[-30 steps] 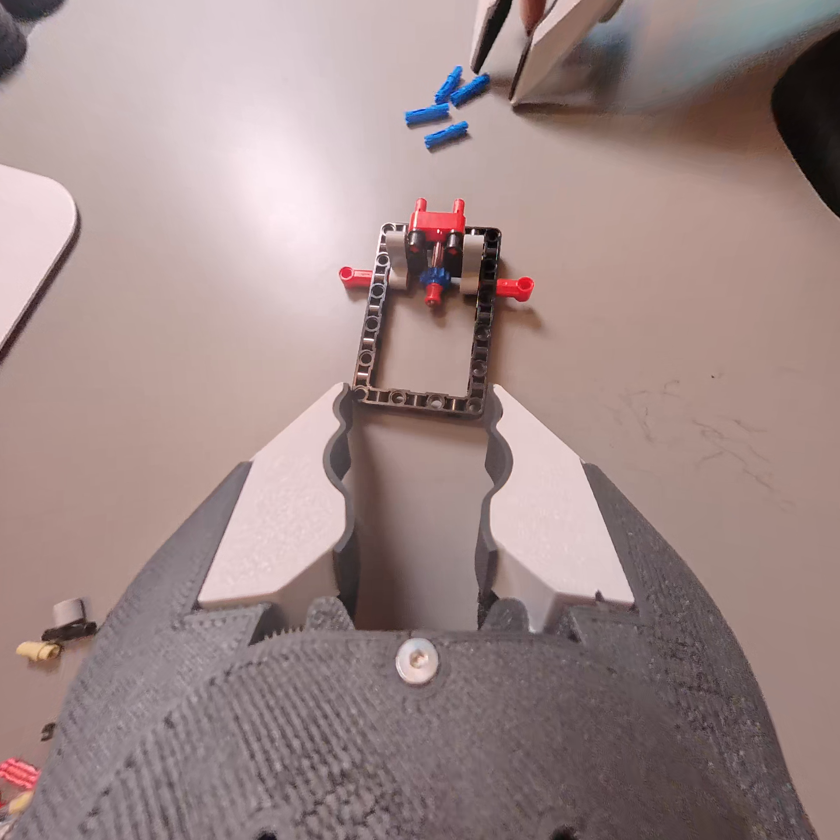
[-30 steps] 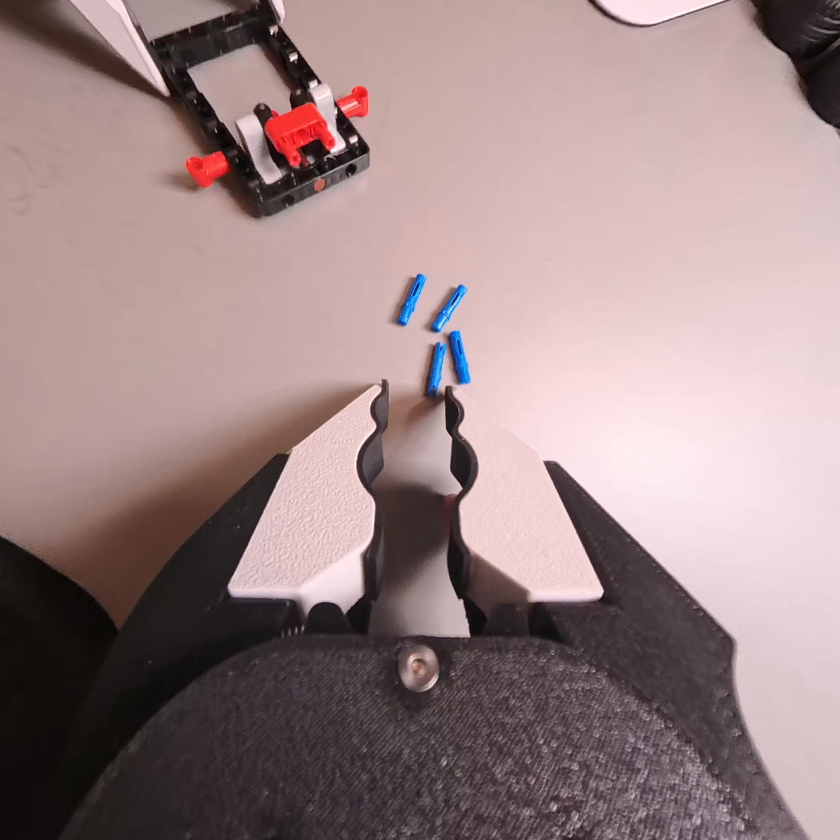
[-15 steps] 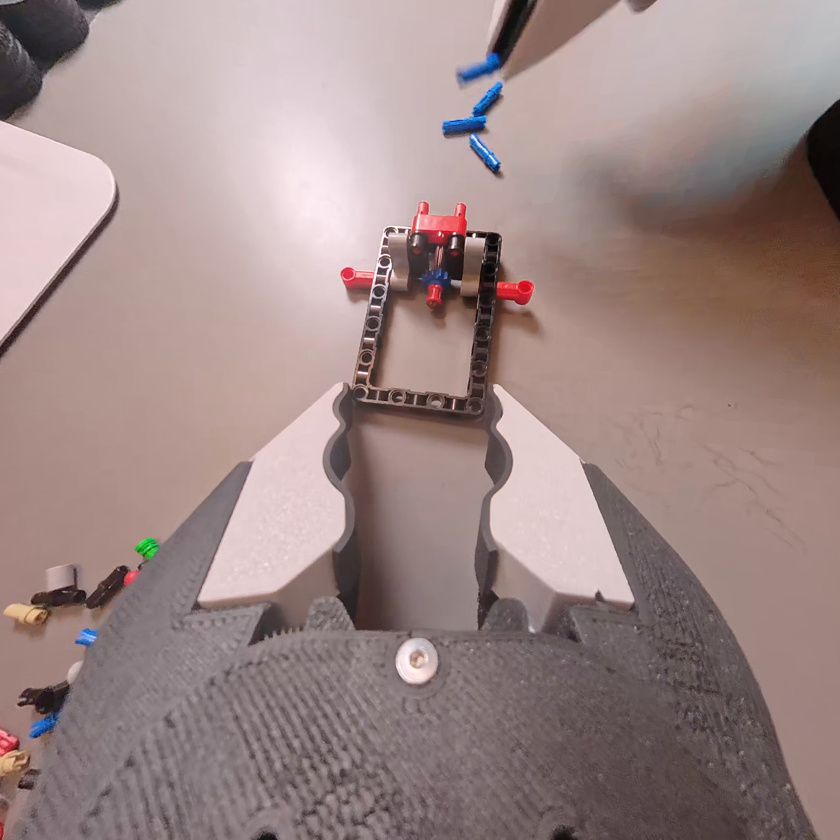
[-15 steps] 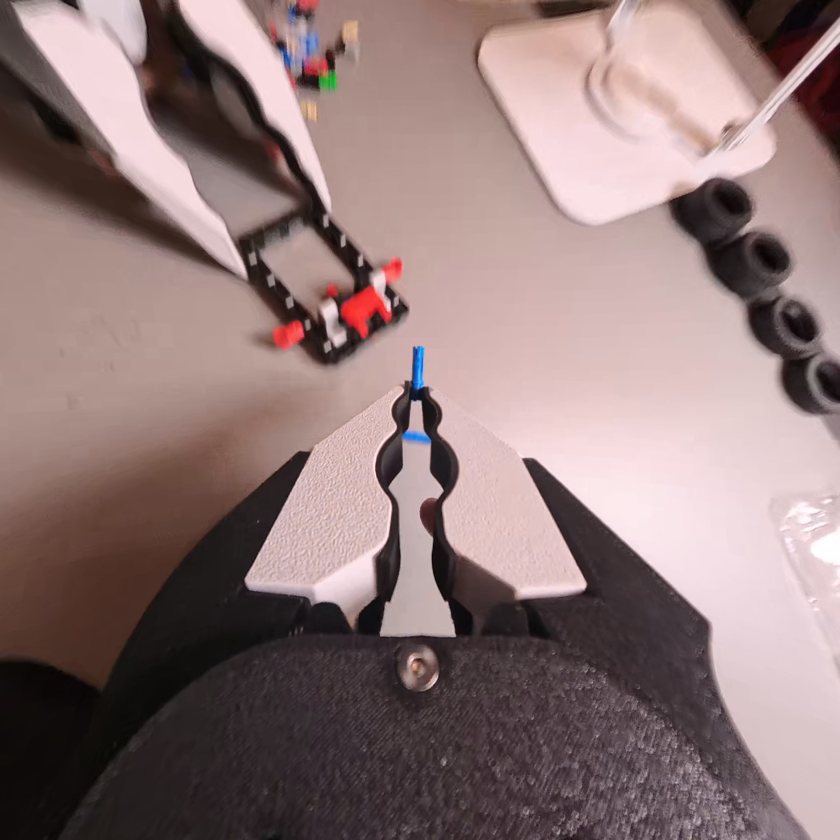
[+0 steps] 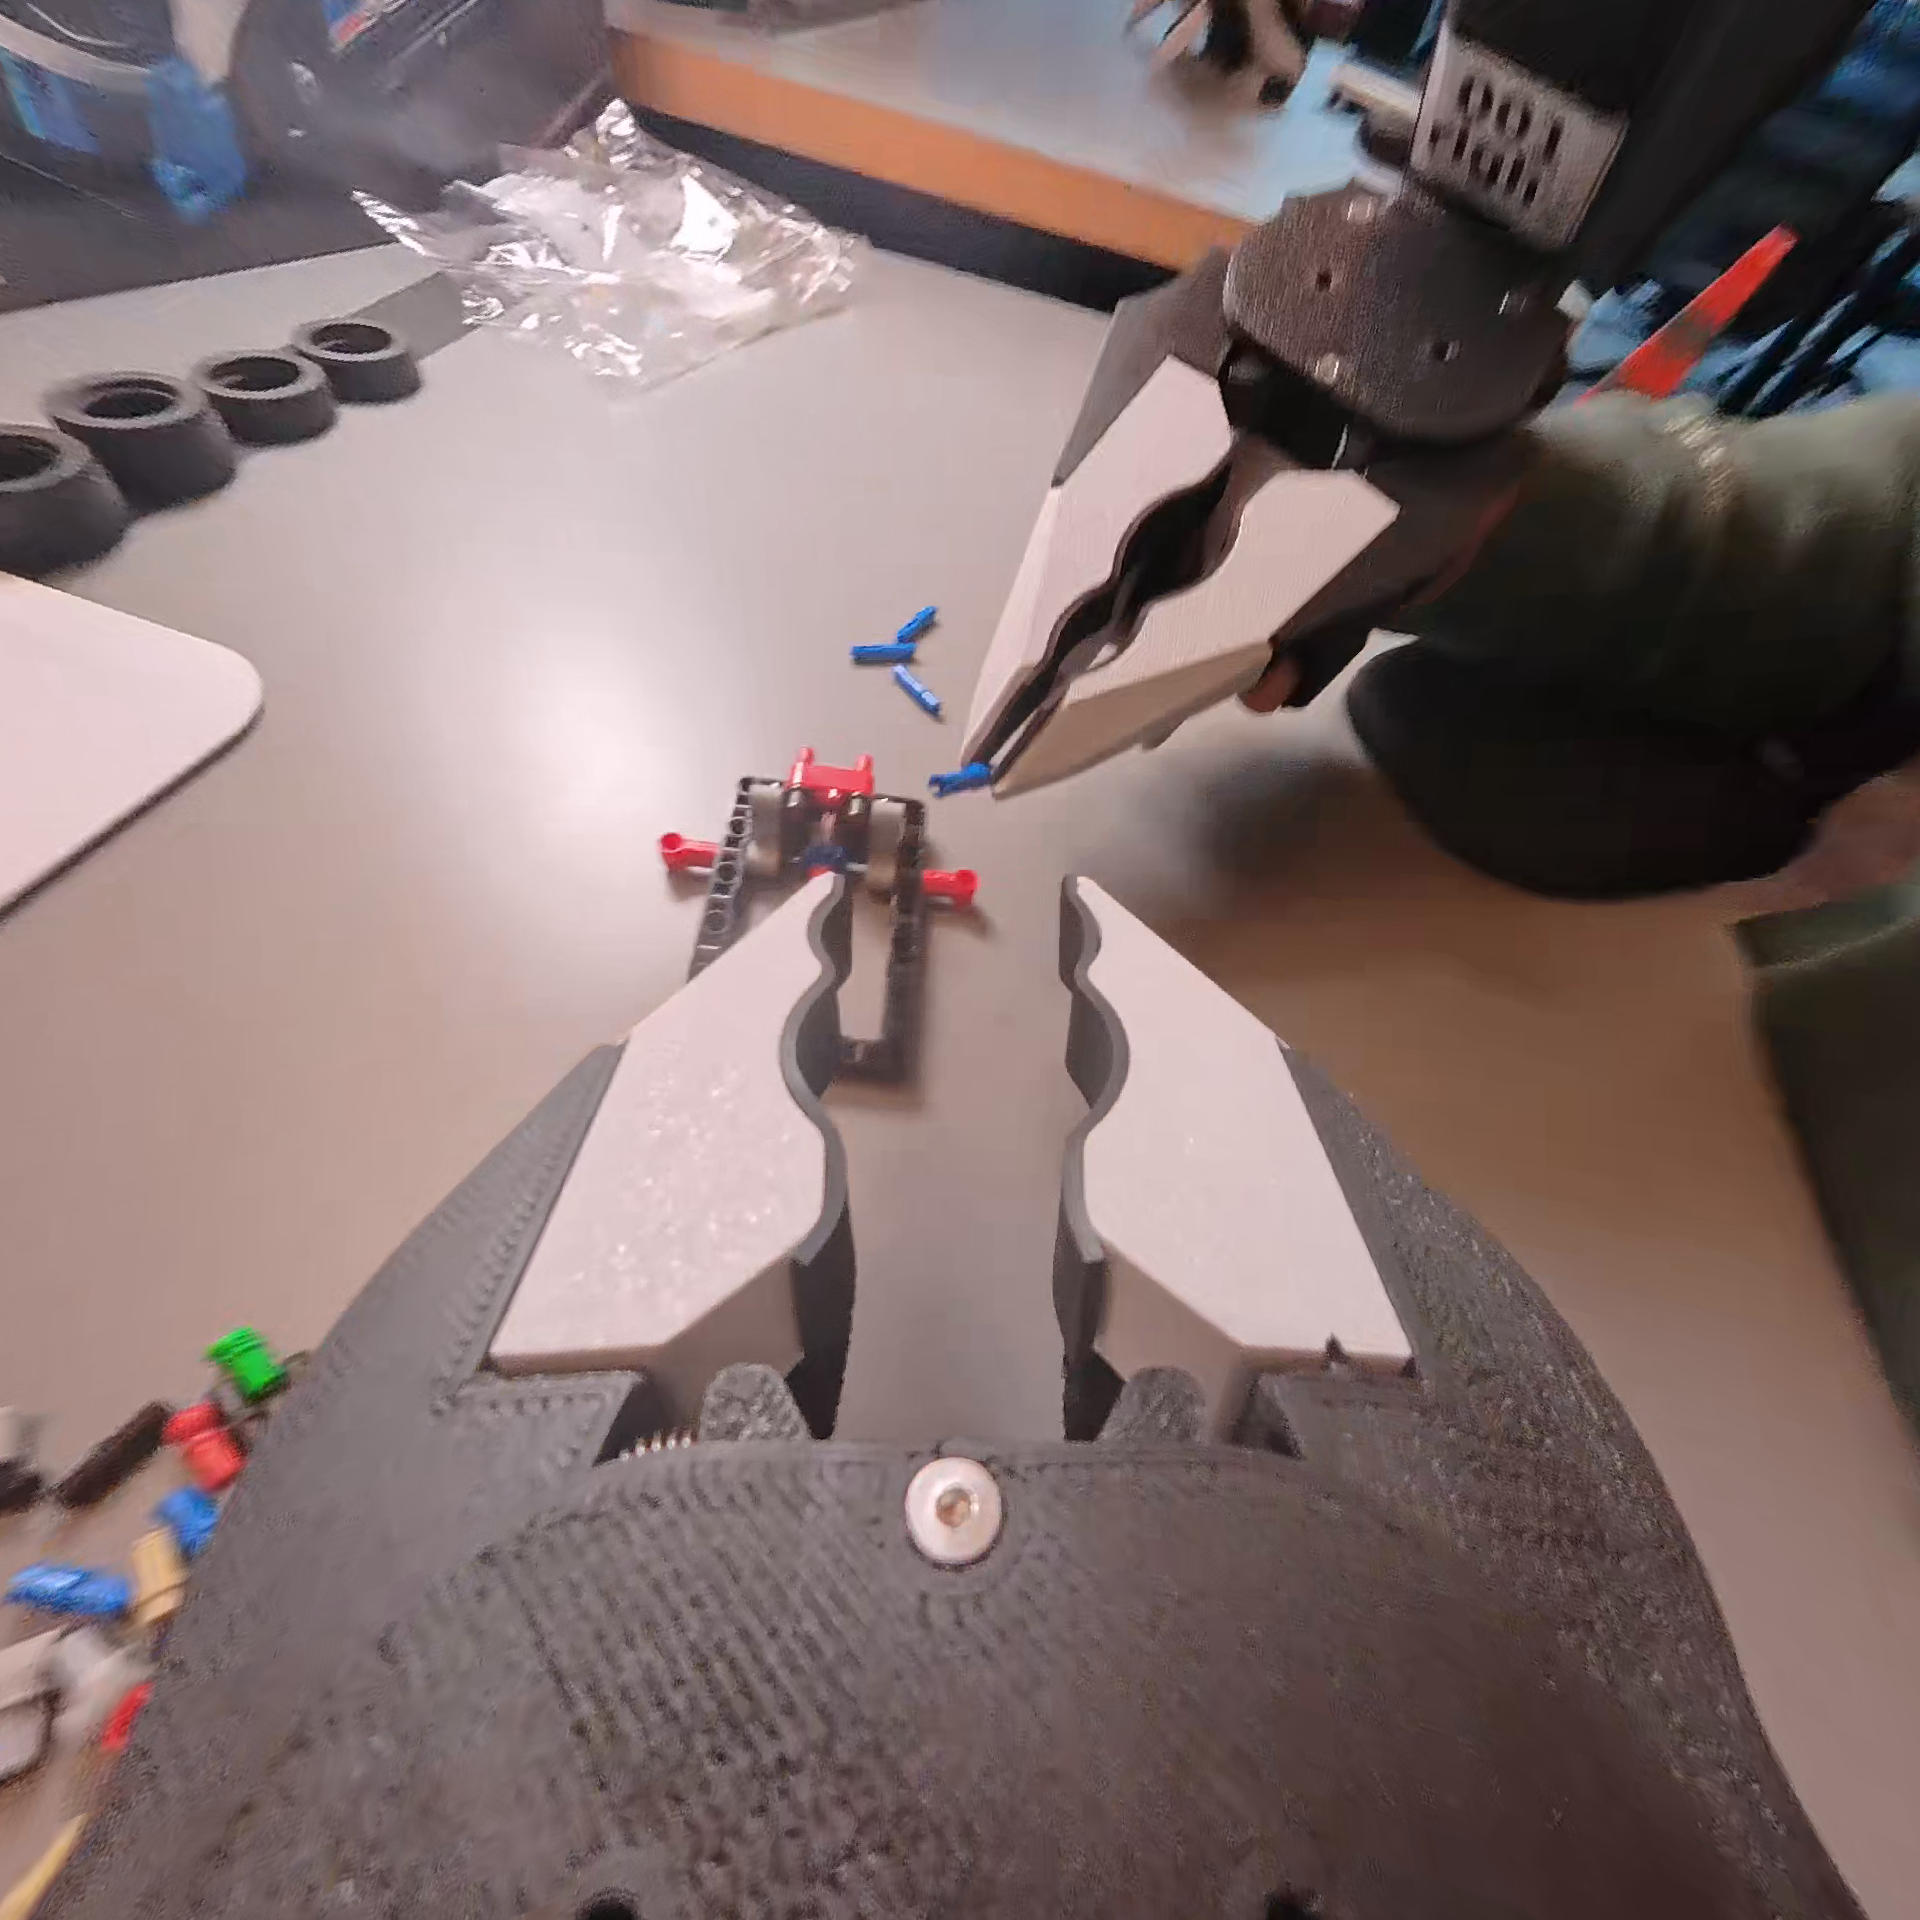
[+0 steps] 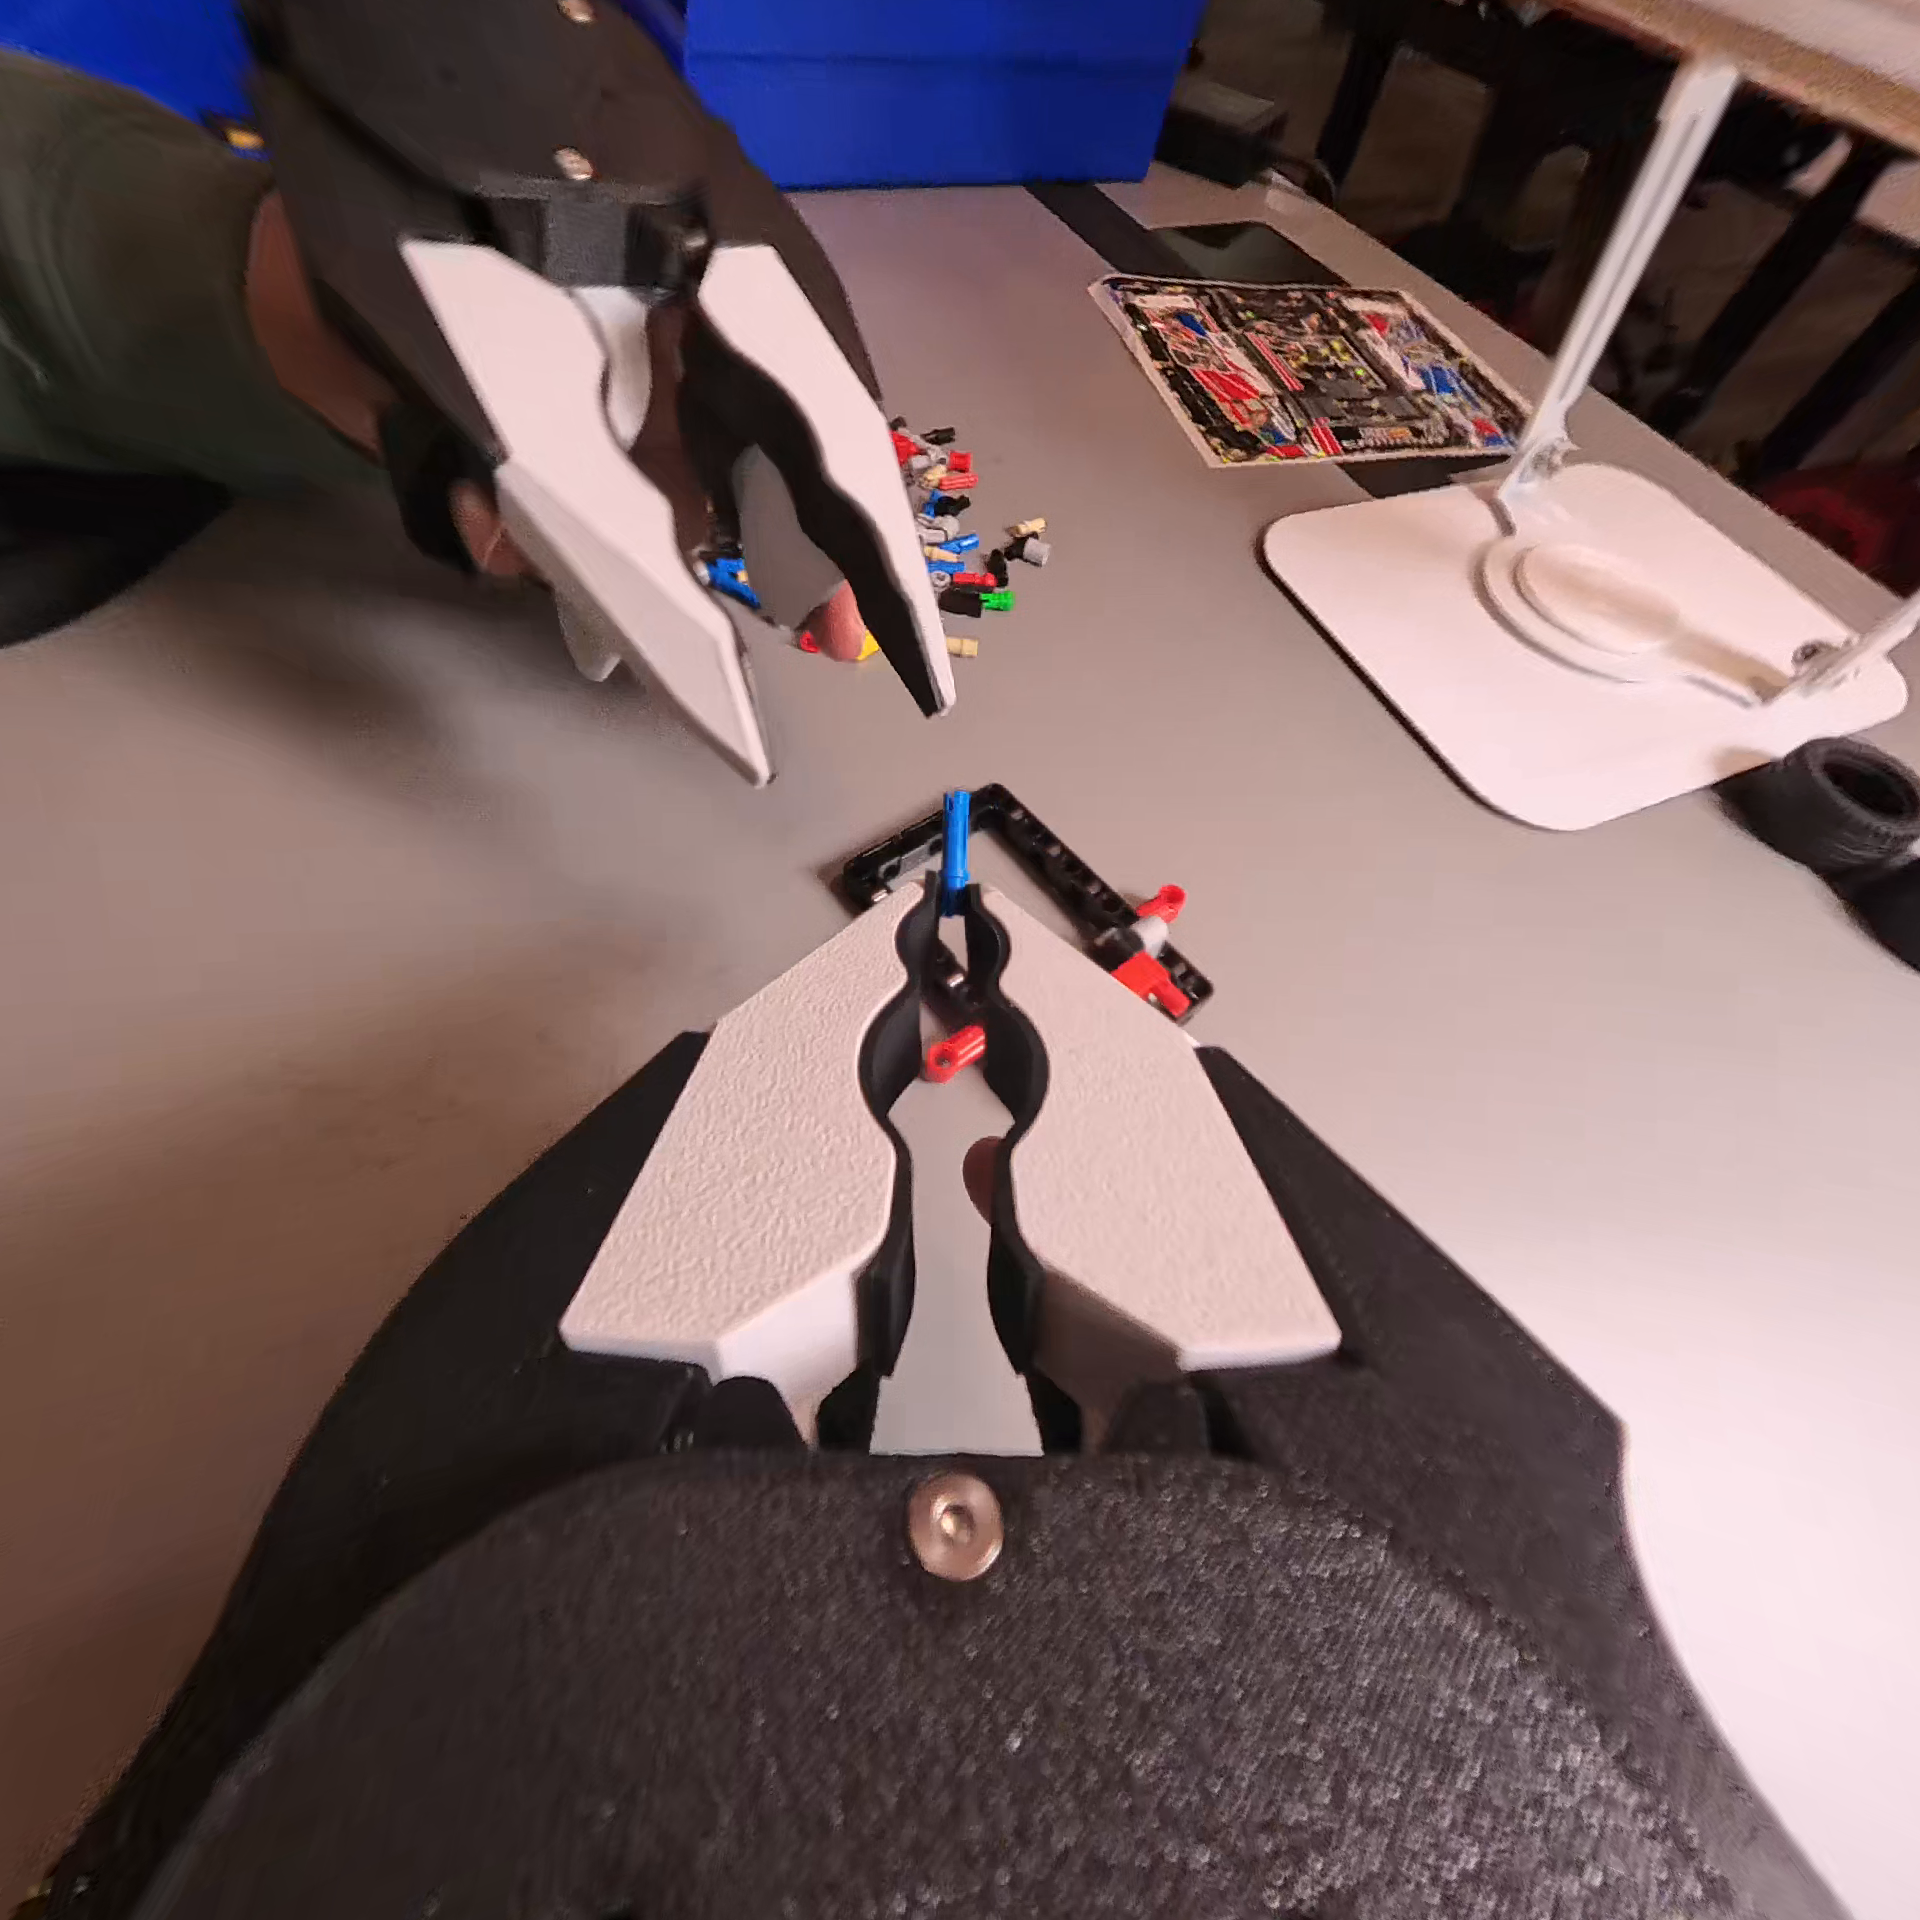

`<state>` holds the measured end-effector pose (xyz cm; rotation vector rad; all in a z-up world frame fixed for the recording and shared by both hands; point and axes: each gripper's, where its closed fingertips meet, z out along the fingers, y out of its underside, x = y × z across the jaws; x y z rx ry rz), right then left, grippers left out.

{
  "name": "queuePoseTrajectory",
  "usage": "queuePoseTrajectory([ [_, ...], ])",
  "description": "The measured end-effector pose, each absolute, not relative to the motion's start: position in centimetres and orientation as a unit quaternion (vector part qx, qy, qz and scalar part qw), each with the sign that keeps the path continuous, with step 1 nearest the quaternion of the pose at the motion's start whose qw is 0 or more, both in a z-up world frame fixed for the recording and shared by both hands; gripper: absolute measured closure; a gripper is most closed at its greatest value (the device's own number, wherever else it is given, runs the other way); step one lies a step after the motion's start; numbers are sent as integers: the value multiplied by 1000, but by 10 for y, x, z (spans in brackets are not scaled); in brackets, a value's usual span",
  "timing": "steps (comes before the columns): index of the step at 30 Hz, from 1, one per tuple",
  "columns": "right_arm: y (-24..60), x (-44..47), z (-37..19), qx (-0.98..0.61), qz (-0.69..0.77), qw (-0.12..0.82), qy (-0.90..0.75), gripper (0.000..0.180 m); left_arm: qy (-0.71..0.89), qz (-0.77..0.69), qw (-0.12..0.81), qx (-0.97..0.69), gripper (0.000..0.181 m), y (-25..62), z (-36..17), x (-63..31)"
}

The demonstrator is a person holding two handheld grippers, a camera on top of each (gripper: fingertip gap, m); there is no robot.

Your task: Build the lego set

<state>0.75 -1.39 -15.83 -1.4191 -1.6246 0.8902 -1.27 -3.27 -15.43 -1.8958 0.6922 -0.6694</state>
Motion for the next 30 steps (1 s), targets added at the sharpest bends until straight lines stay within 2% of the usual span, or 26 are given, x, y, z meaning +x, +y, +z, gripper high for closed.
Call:
queuePoseTrajectory([
  [6, -43, 4, -163, -472, 340, 410, -703, 178, 278, -366, 462, -758, 149, -43, -155, 4],
  [15, -49, 7, -168, -454, 360, 392, -715, 177, 290, -395, 436, -755, 176, -46, -164, 15],
  [21, -46, 6, -157, -452, 370, 413, -699, 177, 270, -416, 445, -745, 177, -44, -155, 14],
  [25, -46, 5, -129, -449, 426, 443, -649, 177, 216, -494, 453, -710, 178, -45, -128, 10],
  [30, -48, 6, -111, -434, 459, 466, -620, 155, 138, -624, 432, -636, 178, -49, -99, 5],
])
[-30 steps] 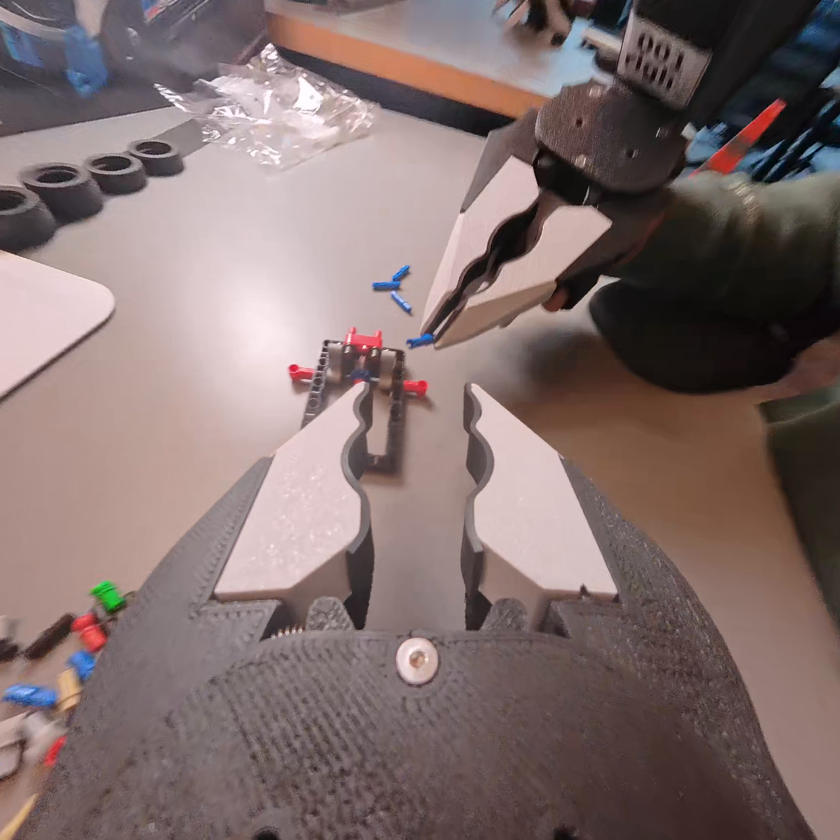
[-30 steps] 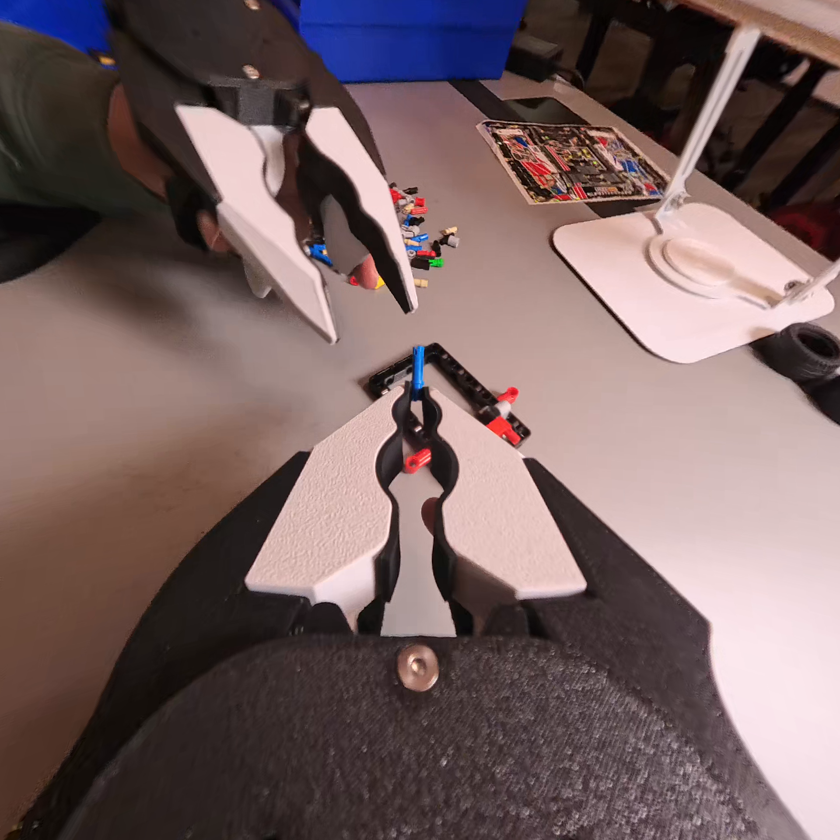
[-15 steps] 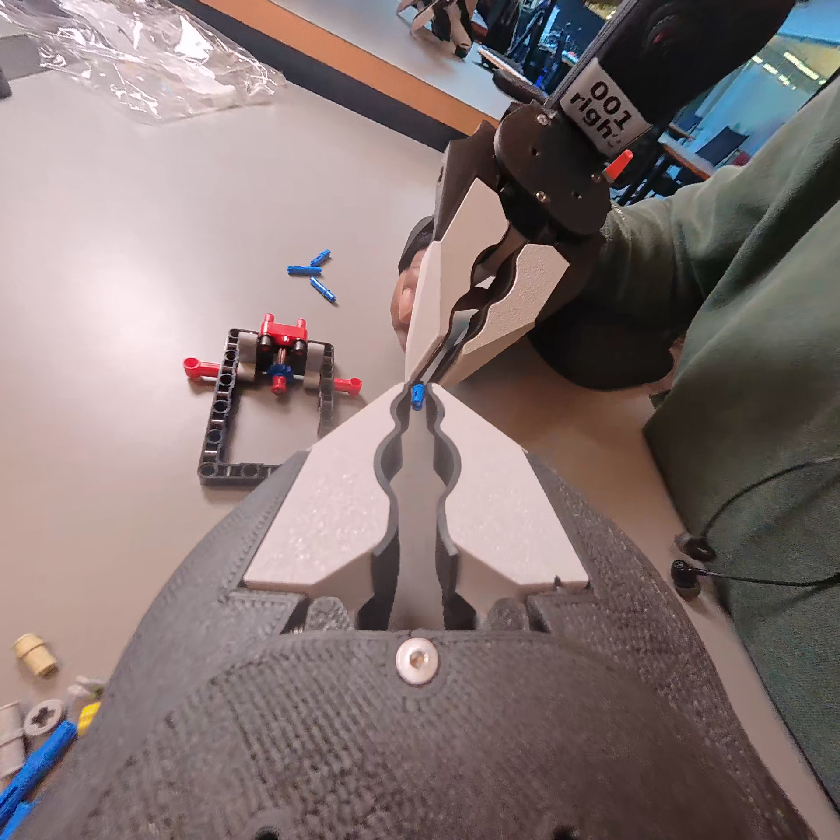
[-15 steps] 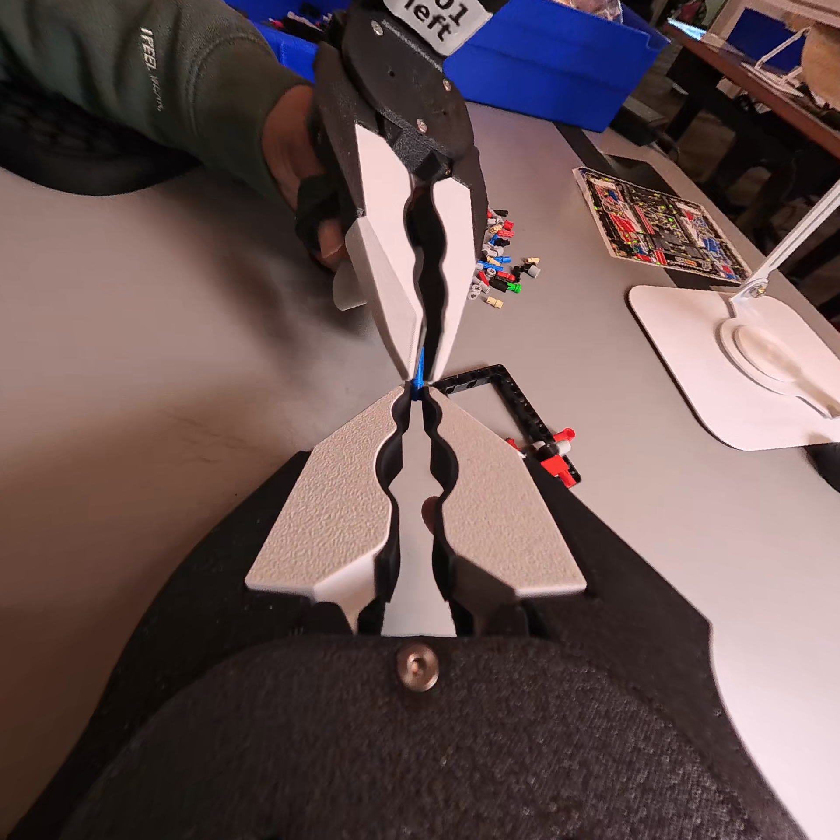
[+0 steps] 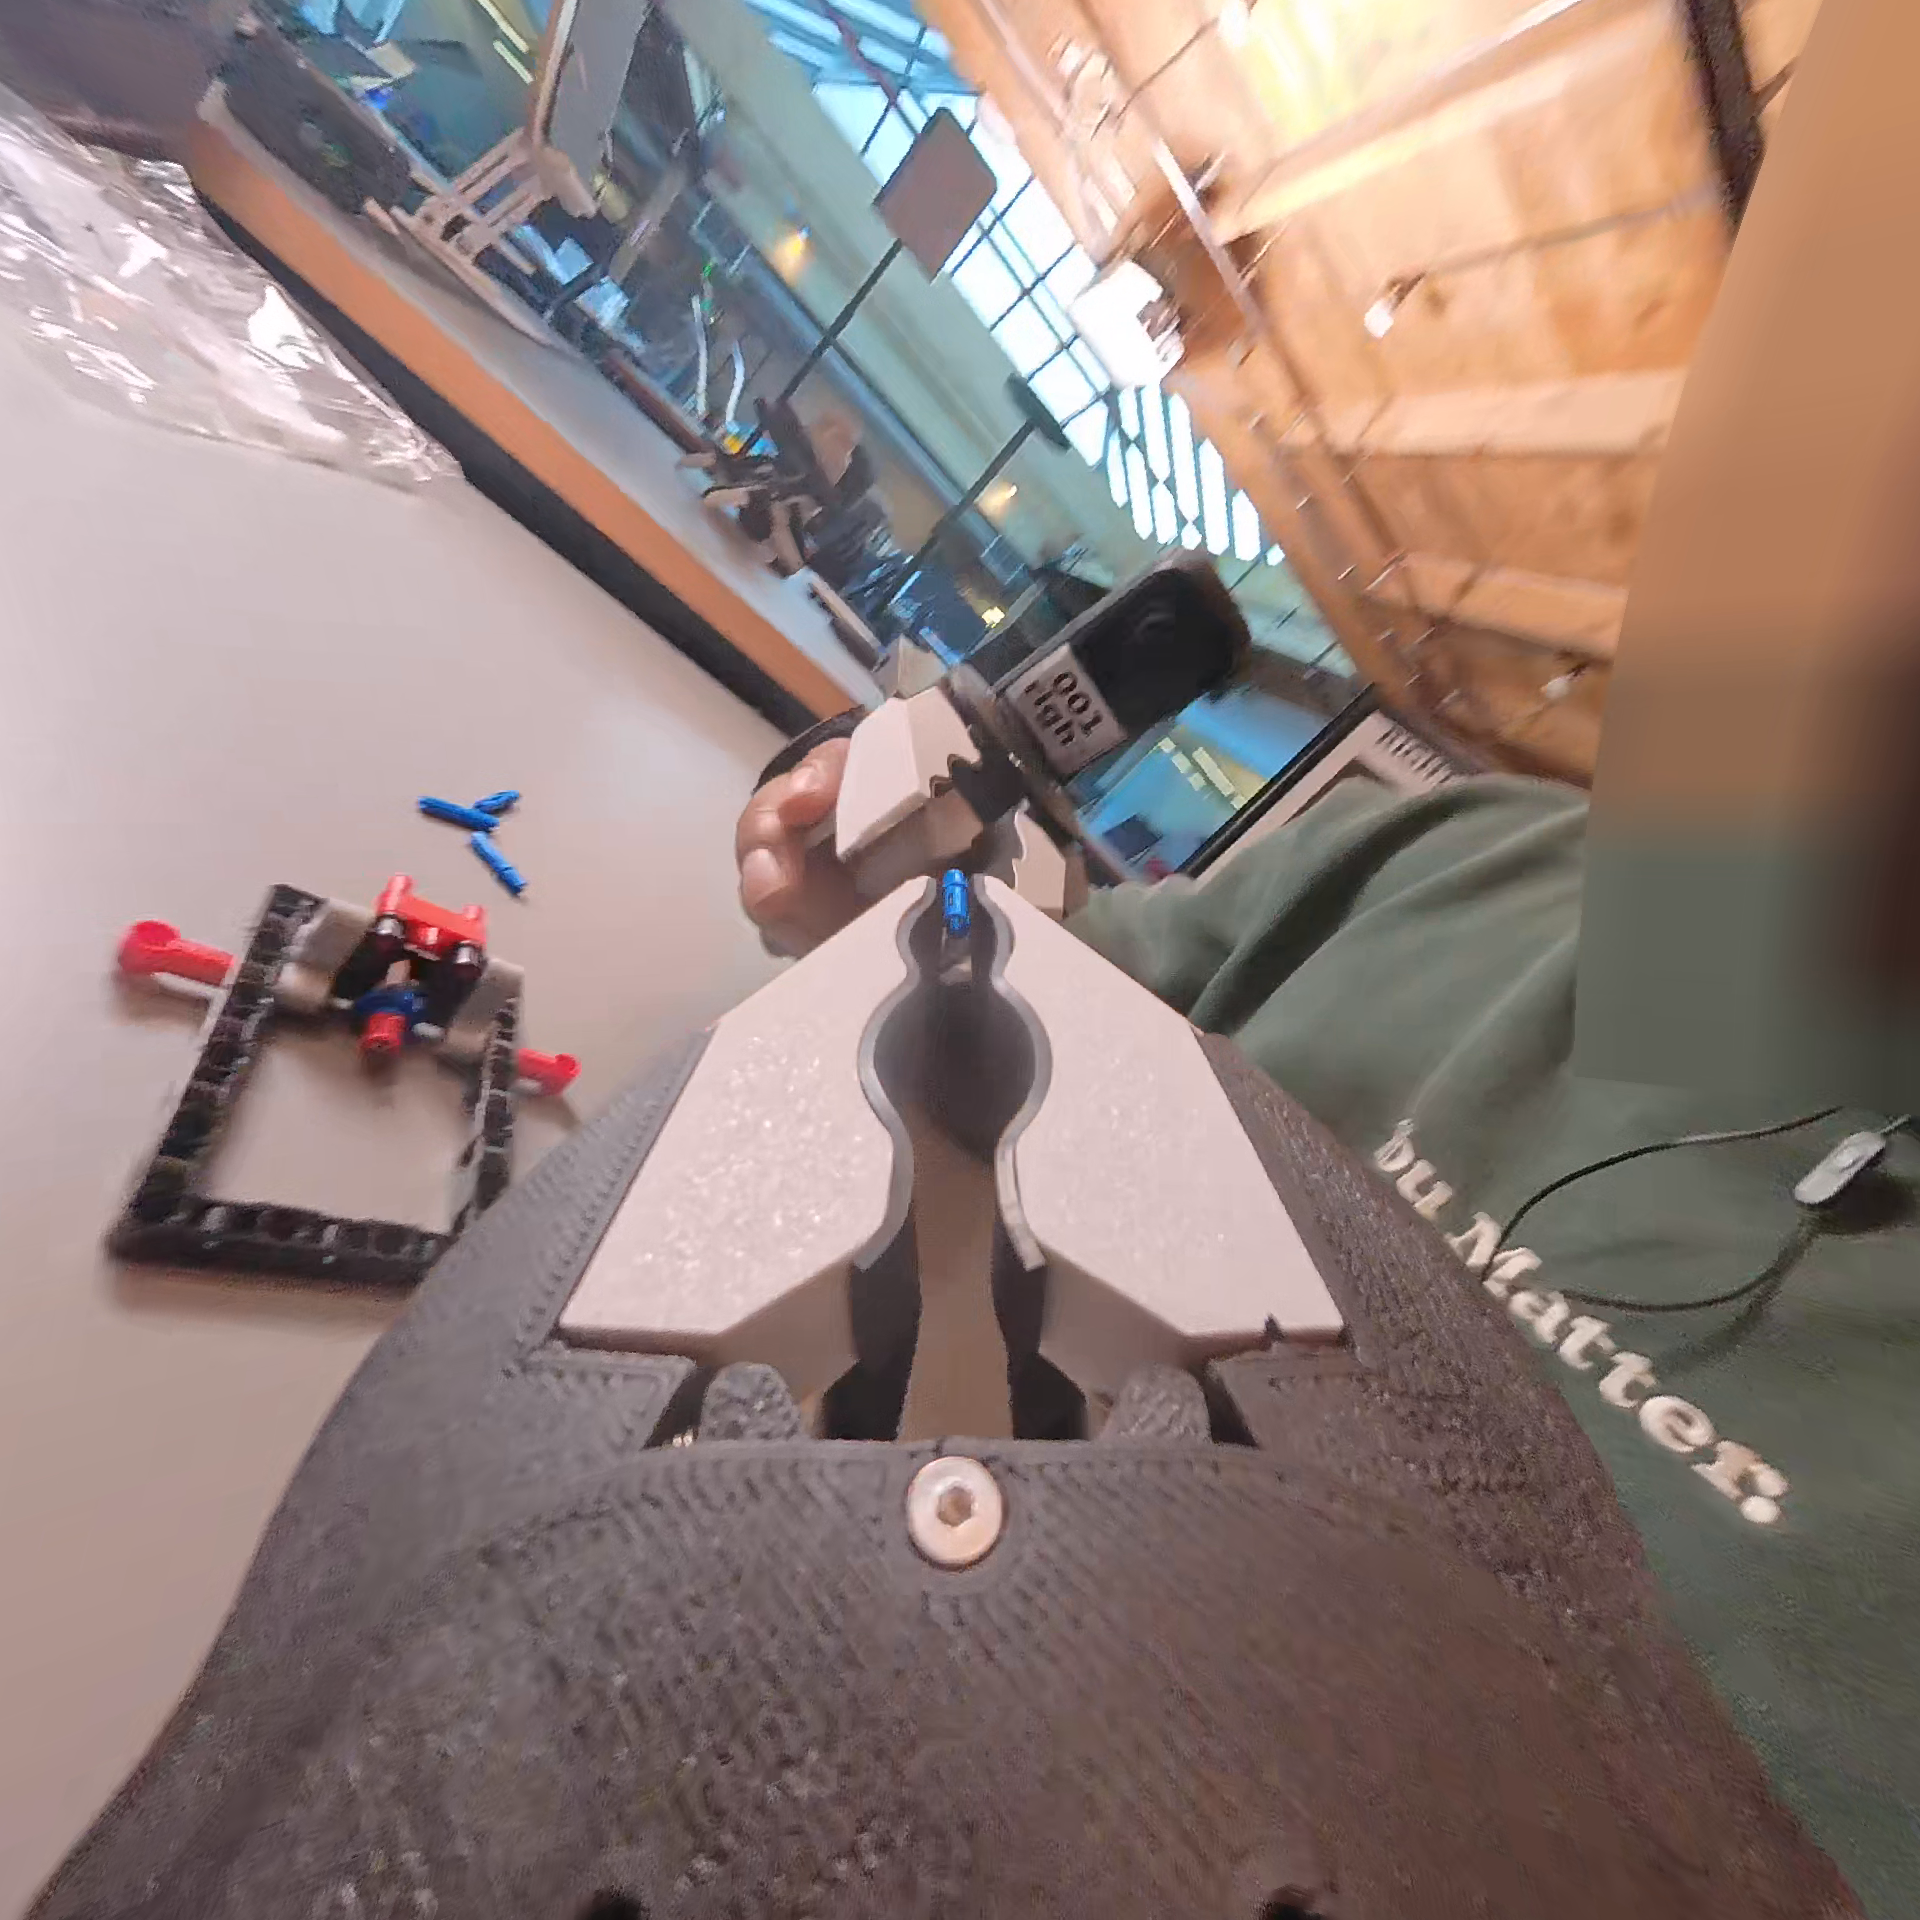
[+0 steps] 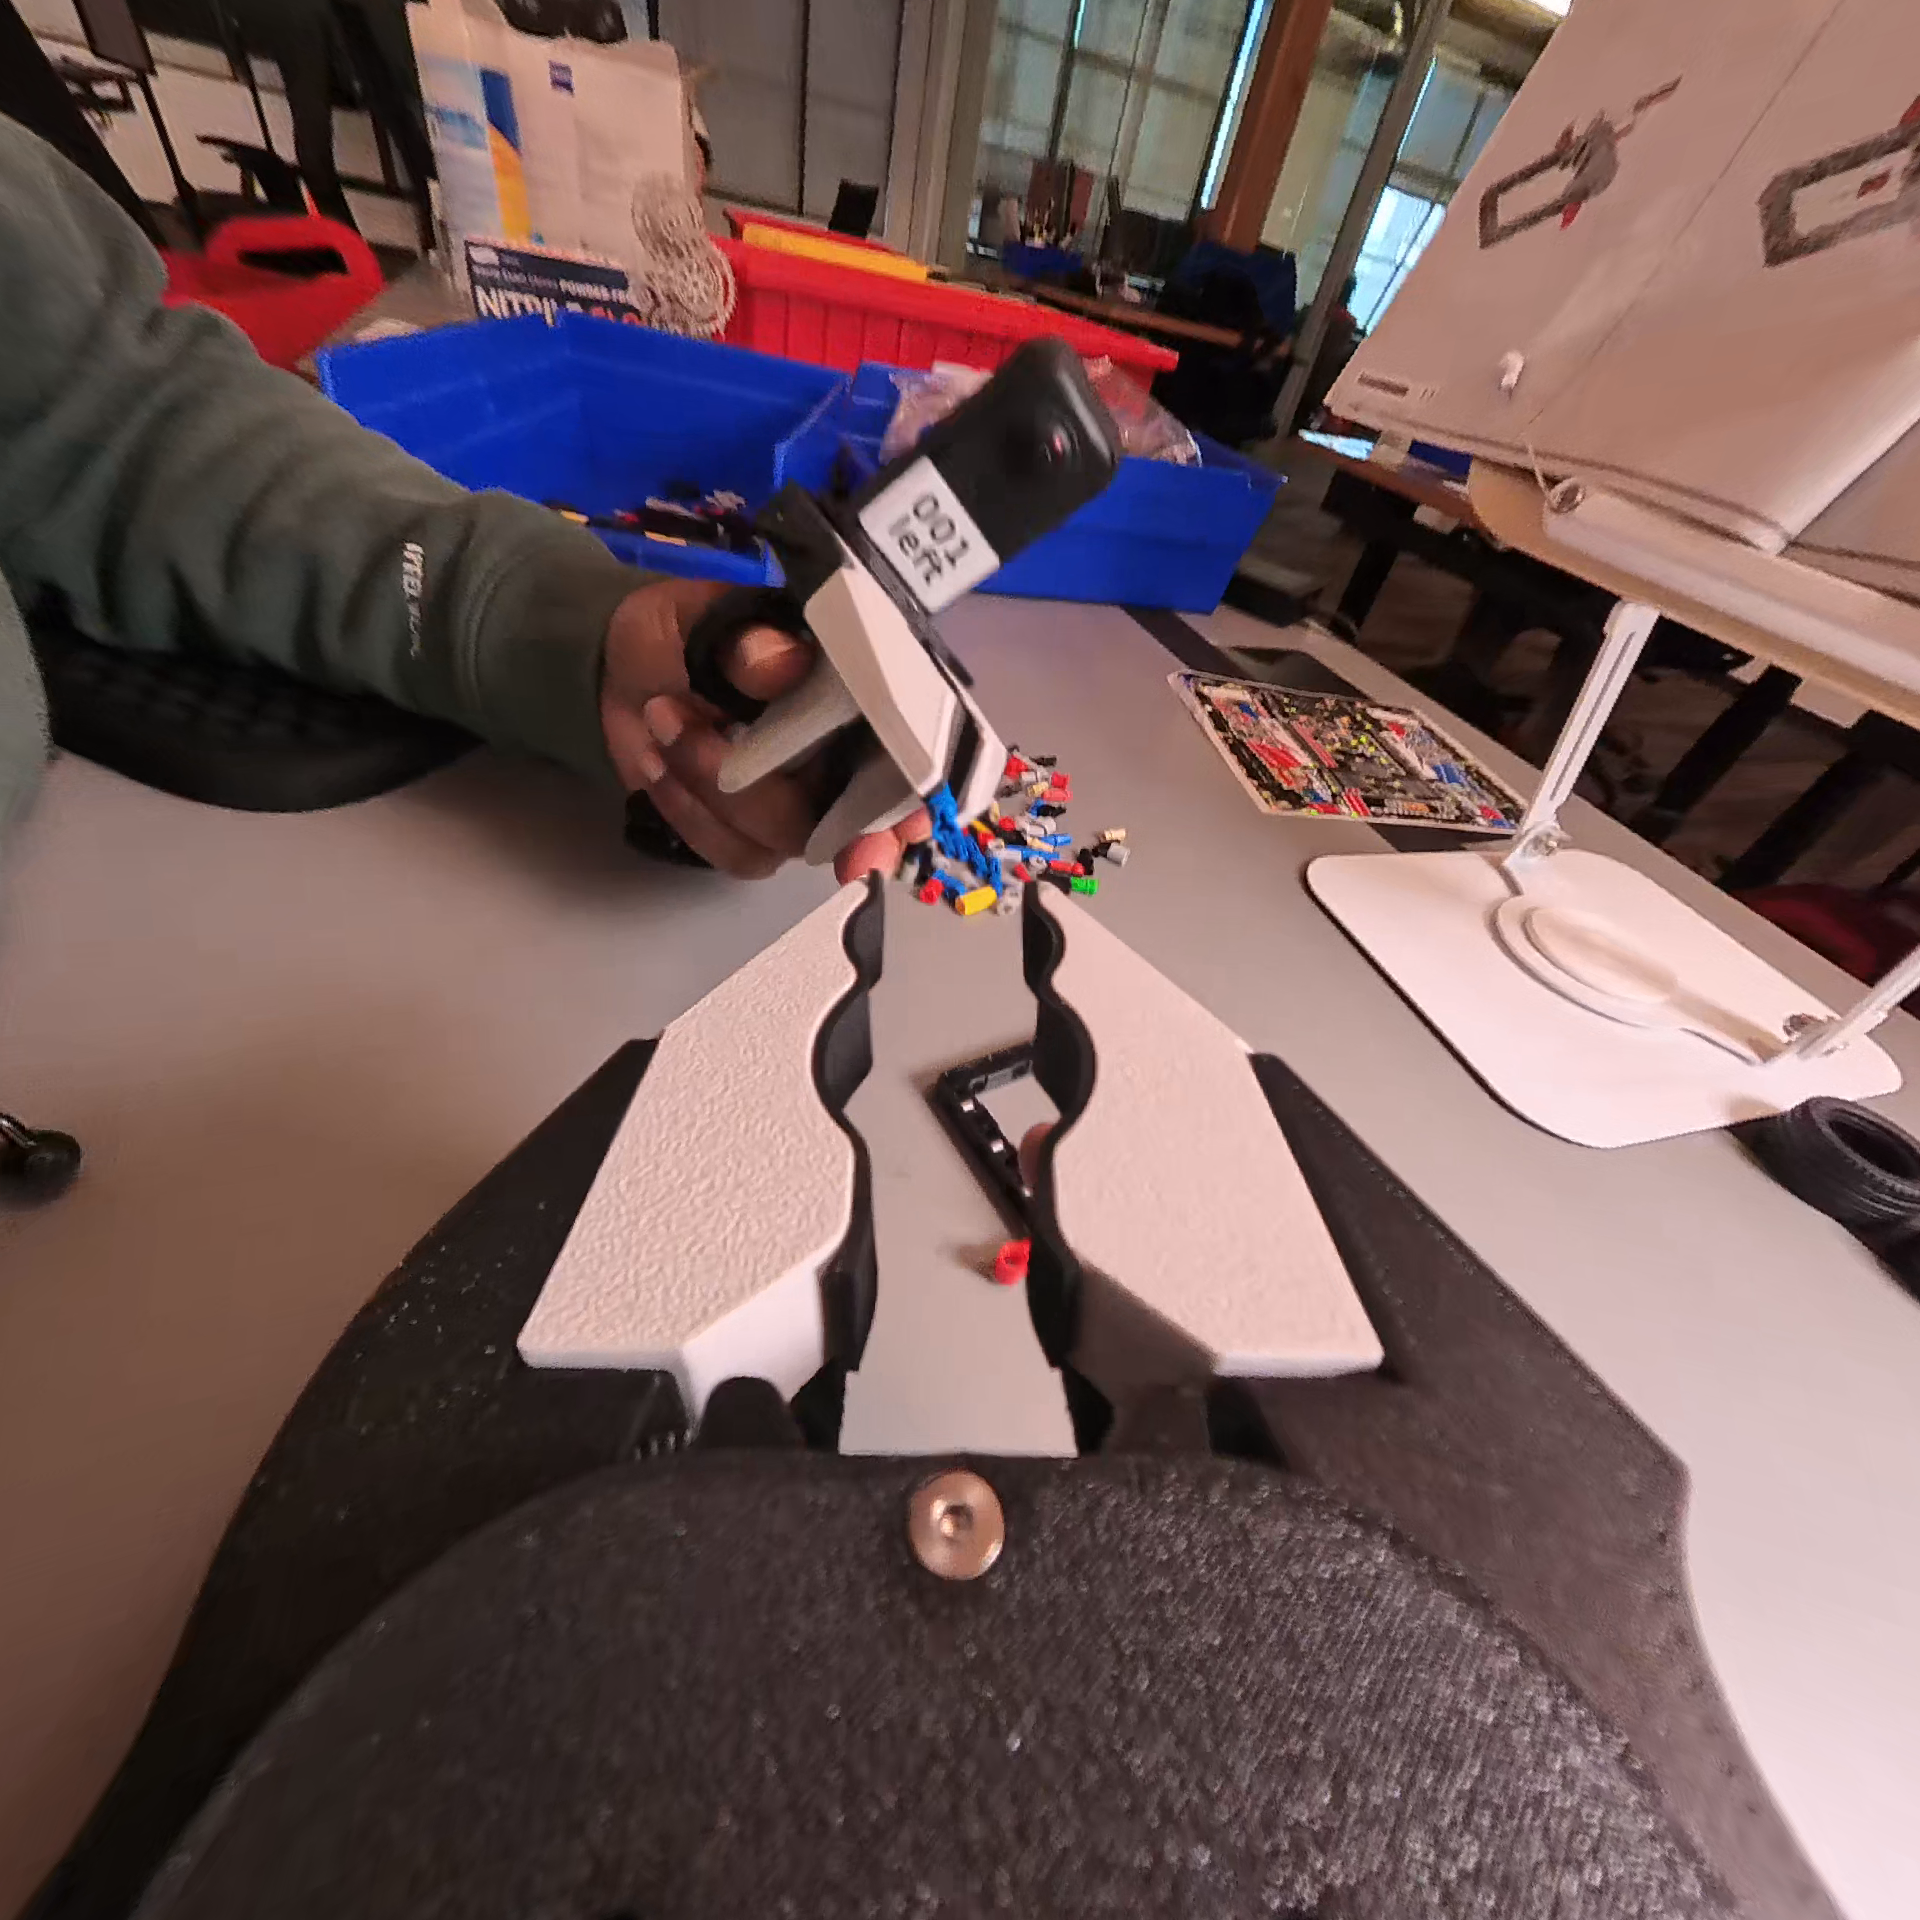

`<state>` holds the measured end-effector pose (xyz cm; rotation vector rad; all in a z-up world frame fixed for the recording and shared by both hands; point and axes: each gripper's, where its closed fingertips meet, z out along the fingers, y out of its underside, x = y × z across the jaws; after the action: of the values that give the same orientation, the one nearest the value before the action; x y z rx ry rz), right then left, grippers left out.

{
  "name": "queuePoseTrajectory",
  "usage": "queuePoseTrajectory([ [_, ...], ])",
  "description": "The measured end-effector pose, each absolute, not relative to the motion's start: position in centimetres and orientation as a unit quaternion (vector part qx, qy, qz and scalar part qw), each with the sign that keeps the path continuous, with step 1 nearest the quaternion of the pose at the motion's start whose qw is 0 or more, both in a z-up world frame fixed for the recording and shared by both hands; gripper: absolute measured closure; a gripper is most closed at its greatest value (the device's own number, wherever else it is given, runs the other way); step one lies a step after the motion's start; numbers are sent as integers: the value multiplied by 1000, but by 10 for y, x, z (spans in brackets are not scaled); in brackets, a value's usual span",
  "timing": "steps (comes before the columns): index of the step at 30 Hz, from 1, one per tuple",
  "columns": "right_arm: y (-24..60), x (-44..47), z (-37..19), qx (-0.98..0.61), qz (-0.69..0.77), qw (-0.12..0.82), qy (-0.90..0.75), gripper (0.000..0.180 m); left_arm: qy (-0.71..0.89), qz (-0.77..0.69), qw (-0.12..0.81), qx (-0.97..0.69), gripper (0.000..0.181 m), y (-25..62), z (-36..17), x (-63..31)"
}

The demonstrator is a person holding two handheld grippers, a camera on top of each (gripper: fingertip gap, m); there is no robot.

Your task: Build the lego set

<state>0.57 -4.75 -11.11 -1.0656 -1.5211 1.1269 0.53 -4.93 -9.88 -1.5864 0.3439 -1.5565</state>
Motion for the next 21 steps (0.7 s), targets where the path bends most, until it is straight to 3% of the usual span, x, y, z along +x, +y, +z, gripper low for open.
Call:
queuePoseTrajectory([
  [5, -60, 8, -89, -403, 500, 484, -595, 160, 108, -681, 403, -602, 178, -53, -92, 11],
  [21, -61, 7, -103, -411, 466, 476, -623, 180, 107, -696, 389, -594, 178, -55, -91, 13],
])
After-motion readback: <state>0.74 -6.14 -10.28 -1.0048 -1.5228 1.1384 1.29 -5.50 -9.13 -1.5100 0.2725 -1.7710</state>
